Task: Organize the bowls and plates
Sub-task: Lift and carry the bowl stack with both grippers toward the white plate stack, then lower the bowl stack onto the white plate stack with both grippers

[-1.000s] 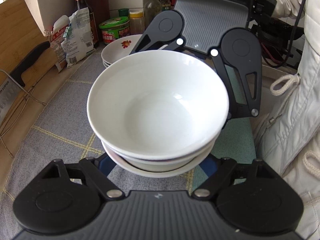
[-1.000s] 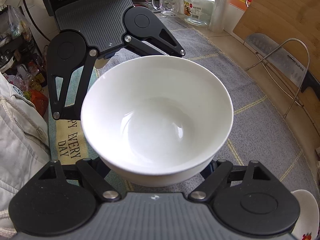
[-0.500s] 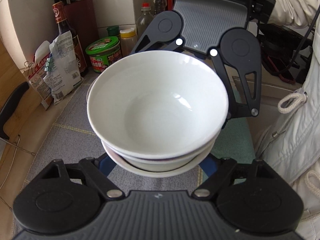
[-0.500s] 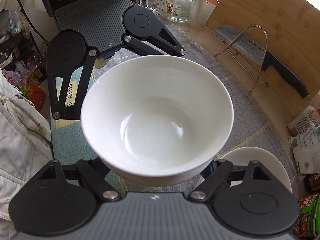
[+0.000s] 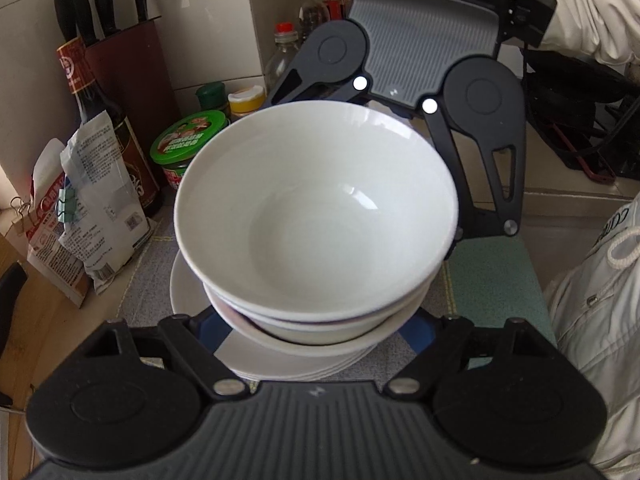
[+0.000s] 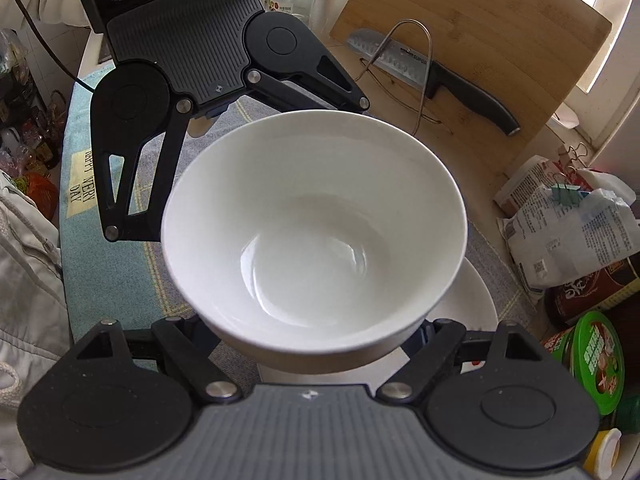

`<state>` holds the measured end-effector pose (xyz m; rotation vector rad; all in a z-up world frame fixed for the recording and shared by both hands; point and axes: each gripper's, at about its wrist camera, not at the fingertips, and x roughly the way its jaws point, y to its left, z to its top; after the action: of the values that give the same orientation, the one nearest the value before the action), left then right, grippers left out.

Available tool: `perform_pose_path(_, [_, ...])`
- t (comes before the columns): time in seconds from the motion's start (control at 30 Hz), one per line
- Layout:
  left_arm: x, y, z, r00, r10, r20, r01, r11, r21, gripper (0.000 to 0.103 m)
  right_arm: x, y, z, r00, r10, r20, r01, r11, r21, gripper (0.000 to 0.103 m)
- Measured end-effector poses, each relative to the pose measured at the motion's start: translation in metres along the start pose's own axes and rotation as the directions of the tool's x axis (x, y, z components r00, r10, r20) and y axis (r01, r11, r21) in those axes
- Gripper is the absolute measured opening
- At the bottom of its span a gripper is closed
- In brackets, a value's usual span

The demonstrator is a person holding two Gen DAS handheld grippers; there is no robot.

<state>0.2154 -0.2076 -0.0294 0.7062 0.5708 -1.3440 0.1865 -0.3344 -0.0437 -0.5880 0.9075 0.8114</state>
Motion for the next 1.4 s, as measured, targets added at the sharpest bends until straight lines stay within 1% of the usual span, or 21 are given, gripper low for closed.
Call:
perform_pose_path(0.17, [0.02,0.01,0.009,1.0,-0.003,-0.006,0.003,1.0,0.004,0.086,0.002,-0.018,-0.01,1.0,-0.019,-0.016,0.019,1.0,0.009,0.089])
perform_pose_path(0.33, [0.033,0.015,0.012,1.0,-0.008,-0.02,0.008,1.0,-0.002,0.086,0.004,-0.029,-0.021,0.999,-0.018,-0.028,0.019,1.0,0.019,0.089])
perform_pose_path(0.5, [0.045,0.019,0.012,0.999,-0.006,-0.037,0.006,1.0,-0.008,0.086,0.018,-0.037,-0.022,0.999,-0.03,-0.042,0.031,0.999,0.02,0.089])
perform_pose_path(0.87, [0.051,0.027,0.01,0.999,-0.014,-0.047,0.012,0.999,-0.032,0.086,0.027,-0.052,-0.027,0.999,-0.006,-0.036,0.008,0.998,0.067,0.088])
perform_pose_path(1.13, [0.054,0.028,0.008,0.999,-0.017,-0.049,0.015,0.999,-0.045,0.086,0.031,-0.053,-0.027,0.999,0.007,-0.049,-0.003,0.998,0.068,0.088])
perform_pose_path(1.4, [0.054,0.032,0.007,0.999,-0.026,-0.044,0.024,0.998,-0.056,0.086,0.032,-0.054,-0.026,0.999,0.002,-0.053,0.002,0.998,0.065,0.088])
